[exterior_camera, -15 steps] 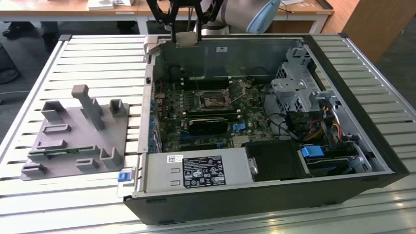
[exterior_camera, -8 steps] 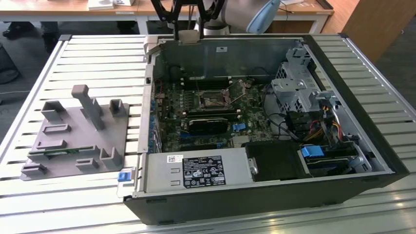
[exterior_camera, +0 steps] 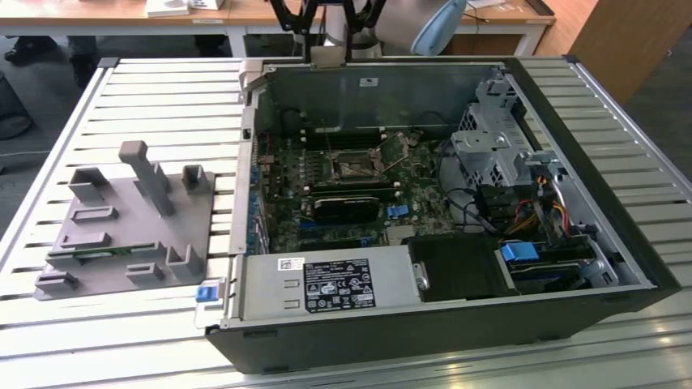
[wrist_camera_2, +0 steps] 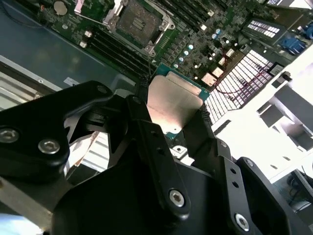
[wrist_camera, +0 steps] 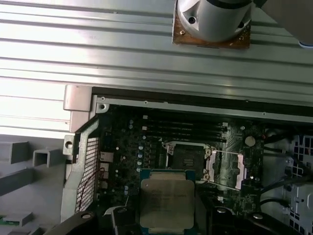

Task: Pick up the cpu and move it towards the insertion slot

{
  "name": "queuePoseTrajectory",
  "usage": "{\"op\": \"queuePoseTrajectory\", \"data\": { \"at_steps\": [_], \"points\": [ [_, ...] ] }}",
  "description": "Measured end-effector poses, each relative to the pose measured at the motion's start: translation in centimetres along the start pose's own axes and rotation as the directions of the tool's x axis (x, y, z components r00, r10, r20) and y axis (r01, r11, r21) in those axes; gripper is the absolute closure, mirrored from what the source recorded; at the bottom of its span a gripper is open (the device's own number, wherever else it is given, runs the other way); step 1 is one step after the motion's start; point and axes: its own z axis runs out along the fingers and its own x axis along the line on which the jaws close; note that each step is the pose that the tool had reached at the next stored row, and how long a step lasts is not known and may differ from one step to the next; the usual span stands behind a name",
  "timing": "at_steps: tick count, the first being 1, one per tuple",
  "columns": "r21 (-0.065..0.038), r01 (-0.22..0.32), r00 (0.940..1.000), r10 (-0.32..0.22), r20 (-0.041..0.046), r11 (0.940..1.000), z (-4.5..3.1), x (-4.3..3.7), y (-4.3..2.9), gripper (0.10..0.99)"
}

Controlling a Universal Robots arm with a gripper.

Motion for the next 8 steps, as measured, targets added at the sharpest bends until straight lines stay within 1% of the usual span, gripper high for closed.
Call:
{"op": "queuePoseTrajectory", "data": {
  "at_steps": [3, 8],
  "points": [
    [0.0, 0.0, 1.0, 0.0, 0.0, 1.0, 0.01, -0.67, 0.17, 0.549],
    [0.0, 0.0, 1.0, 0.0, 0.0001, 1.0, 0.02, -1.6, 0.22, 0.549]
  ]
}}
